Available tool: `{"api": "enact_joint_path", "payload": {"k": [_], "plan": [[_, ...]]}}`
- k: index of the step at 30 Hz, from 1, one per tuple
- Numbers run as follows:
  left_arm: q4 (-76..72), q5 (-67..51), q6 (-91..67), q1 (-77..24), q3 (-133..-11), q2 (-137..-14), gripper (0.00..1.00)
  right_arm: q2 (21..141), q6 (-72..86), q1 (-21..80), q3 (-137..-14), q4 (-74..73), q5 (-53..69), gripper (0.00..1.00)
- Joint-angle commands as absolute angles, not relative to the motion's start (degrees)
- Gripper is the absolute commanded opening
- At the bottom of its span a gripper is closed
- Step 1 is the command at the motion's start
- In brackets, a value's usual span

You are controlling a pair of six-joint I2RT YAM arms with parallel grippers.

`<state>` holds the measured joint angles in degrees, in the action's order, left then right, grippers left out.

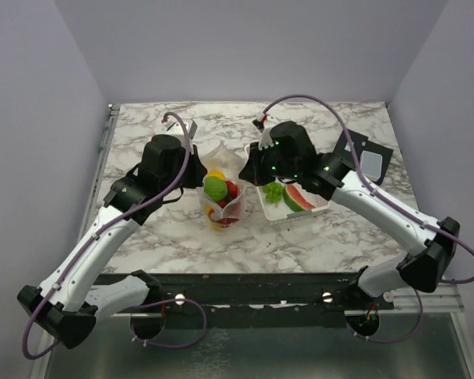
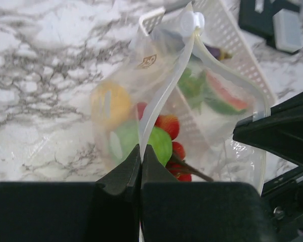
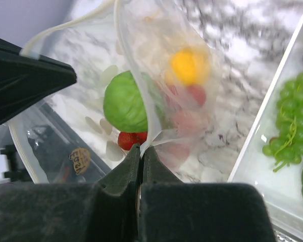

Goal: Place the food in the zip-top bag and seal the zipper
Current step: Adjust the zipper food storage bag at the center of the board.

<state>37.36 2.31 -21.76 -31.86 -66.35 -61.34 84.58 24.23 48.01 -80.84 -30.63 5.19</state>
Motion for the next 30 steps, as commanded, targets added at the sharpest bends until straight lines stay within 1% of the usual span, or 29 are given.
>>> {"api": "enact_joint_path", "payload": {"k": [1,6,11,14,17,23,30], "plan": [[36.50,0.42,-21.69,-31.73,-71.24,-58.13,0.00,79.61,22.42,48.40,-86.00,-32.26,2.05,0.01],[36.82,2.30,-22.35,-31.73,-68.45,-58.97,0.00,80.50,23.15,48.34,-83.07,-30.79,1.69,0.01],[35.52,4.38,-23.50,-31.72,-61.80,-60.95,0.00,86.06,25.71,48.38,-76.75,-26.70,7.57,0.01],[35.33,3.20,-23.99,-31.73,-59.88,-61.65,0.00,87.54,26.00,48.43,-76.01,-27.09,8.83,0.01],[35.31,1.31,-23.71,-31.73,-62.04,-59.18,0.00,85.18,25.31,48.51,-77.60,-28.15,7.40,0.01],[37.34,2.47,-22.64,-31.73,-69.29,-55.50,0.00,80.18,24.48,49.20,-83.21,-31.01,4.67,0.01],[38.22,6.83,-20.47,-31.72,-67.29,-55.01,0.00,80.18,26.10,49.22,-79.67,-29.07,5.44,0.01]]}}
